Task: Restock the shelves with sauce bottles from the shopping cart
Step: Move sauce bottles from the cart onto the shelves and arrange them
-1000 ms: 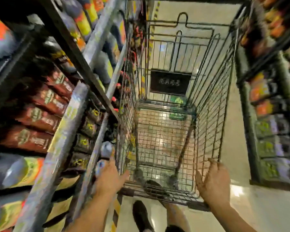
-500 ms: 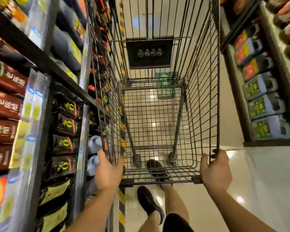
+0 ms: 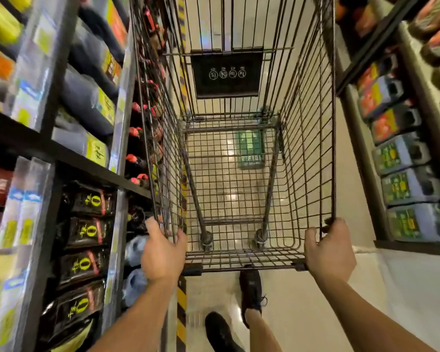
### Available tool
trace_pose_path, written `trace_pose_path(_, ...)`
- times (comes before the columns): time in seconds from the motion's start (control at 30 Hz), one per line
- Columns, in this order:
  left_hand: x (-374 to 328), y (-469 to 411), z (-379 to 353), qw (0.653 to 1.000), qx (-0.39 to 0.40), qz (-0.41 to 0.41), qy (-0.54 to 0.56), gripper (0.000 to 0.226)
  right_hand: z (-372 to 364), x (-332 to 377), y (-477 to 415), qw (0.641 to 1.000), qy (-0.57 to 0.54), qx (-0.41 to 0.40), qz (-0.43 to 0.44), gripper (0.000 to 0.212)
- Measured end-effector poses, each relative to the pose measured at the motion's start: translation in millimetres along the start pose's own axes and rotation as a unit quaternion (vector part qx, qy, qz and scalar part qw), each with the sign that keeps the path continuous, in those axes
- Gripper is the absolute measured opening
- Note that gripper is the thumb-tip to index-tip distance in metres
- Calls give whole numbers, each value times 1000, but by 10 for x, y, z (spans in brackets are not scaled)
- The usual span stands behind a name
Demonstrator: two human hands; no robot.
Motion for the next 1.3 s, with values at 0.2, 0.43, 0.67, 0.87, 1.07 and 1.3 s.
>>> trace_pose_path(0.2,-508,-558,-265,1000,-6,7,-8,49,-246,465,-672,999,-32,1,13,21)
trace_pose_path(0.43,-1148,-1140,-523,1000,-30,-2,-6,47,-513,1011,-1466,999,-29,-1,36,23)
trace_pose_path(0.67,-1623,-1672,-705,998,-55,-27,-8,53,-755,1454,-2013,999,-20,-3,33,27)
trace_pose_path(0.87,-1862,-2142,-819,998,-55,-33,-25,56,-932,1821,-2307,999,-9,-9,36,27)
trace_pose_path(1.07,-2066,-2553,-929,998,-46,-31,-30,52,-1057,2155,-2542,999,5,-5,34,31)
trace_pose_path(1.3,-2238,-2881,-990,999,-28,-21,-31,59,-1140,2428,-2725,1000,10,-10,27,34)
Point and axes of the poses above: each hand's wrist, its own y-axis away from the middle knuckle, its own z-axis out of the back of the hand, x = y × z, the point moved 9 cm from there along -y, towards the middle knuckle, and after that the axes turned 11 degrees about -x, right-handed, at the moved point
